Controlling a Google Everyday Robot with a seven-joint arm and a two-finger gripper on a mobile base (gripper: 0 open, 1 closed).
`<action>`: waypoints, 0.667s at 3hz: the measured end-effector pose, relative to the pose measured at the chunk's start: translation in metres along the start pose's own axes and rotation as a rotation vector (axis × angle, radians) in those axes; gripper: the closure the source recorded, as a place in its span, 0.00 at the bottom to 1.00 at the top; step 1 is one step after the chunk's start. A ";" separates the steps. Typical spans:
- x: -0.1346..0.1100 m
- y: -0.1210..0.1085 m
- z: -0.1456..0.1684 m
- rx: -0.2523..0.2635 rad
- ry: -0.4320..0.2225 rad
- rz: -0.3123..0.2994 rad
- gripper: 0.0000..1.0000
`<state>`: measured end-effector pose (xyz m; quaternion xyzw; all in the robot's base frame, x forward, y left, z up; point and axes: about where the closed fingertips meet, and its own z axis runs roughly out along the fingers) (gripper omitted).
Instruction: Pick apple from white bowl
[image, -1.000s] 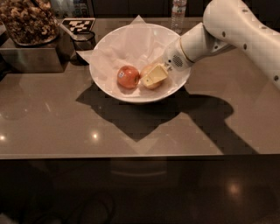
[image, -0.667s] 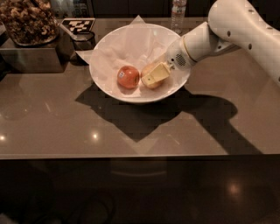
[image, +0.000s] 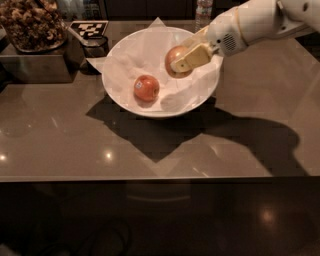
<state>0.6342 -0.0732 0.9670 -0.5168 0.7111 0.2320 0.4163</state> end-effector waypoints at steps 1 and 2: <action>-0.019 0.006 -0.029 0.032 0.001 -0.023 1.00; -0.026 0.010 -0.047 0.057 -0.012 -0.044 1.00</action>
Offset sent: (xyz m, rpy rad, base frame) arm -0.0336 -0.0344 0.0660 -0.0104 -0.1138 -0.0422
